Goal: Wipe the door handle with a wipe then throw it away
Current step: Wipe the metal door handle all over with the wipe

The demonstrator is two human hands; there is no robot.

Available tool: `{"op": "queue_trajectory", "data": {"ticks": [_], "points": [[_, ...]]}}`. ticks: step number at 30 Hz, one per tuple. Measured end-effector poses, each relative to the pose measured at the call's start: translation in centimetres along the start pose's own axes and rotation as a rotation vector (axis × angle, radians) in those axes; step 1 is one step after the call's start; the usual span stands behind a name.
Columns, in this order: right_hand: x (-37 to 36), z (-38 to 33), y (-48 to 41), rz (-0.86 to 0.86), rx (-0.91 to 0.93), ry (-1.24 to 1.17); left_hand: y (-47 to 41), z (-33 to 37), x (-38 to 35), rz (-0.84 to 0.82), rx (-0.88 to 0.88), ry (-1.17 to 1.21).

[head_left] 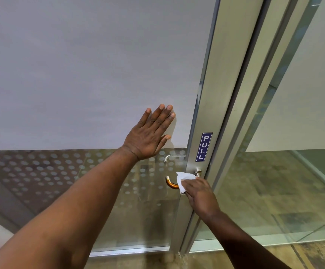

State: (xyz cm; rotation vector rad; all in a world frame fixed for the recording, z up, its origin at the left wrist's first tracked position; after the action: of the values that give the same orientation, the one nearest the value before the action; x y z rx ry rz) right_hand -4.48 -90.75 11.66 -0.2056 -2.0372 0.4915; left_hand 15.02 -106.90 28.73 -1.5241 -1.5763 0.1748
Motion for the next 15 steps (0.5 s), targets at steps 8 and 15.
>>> {"op": "queue_trajectory", "data": {"ticks": [8, 15], "points": [[0.5, -0.1, -0.9, -0.057, 0.101, 0.012, 0.1, 0.0, -0.2, 0.027, 0.001, -0.014], [1.6, 1.4, -0.3, -0.053, 0.104, 0.070, 0.0, -0.1, -0.2, 0.026, 0.007, -0.024]]}}
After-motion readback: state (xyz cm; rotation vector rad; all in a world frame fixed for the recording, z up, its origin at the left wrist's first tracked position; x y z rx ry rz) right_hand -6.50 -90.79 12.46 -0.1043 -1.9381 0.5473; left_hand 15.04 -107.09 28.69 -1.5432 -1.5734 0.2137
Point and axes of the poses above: each hand's wrist, its own y-axis away from the middle knuckle, its own x-axis out of the back of the hand, z = x × y, the point moved 1 cm from there along -y, towards the middle knuckle, and after that the axes turned 15 degrees about -y, right-handed, at the moved point
